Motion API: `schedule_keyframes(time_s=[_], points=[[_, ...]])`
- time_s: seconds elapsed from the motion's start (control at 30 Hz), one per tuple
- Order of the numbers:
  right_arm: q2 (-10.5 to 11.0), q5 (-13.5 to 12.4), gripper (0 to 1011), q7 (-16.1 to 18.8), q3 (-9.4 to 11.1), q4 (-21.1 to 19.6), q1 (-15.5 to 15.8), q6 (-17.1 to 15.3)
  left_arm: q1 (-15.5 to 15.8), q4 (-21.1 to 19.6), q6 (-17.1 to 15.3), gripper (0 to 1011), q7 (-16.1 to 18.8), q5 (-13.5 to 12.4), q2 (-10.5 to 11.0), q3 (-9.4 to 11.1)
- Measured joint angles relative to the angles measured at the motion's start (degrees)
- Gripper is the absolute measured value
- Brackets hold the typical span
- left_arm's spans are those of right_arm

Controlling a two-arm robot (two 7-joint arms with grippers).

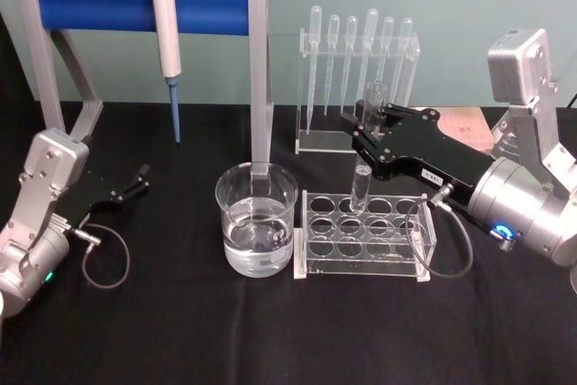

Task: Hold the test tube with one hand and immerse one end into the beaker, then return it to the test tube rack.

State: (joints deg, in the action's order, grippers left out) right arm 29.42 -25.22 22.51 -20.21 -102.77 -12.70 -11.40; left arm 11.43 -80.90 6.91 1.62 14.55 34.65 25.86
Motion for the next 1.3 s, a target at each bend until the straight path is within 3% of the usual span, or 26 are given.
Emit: schedule_keyframes(time_s=[1.3], points=[[0.0,0.1,241,0.1,0.0,0.1,0.0,0.0,0.0,0.0,0.0,1000,0.0,0.0,0.0,0.0]])
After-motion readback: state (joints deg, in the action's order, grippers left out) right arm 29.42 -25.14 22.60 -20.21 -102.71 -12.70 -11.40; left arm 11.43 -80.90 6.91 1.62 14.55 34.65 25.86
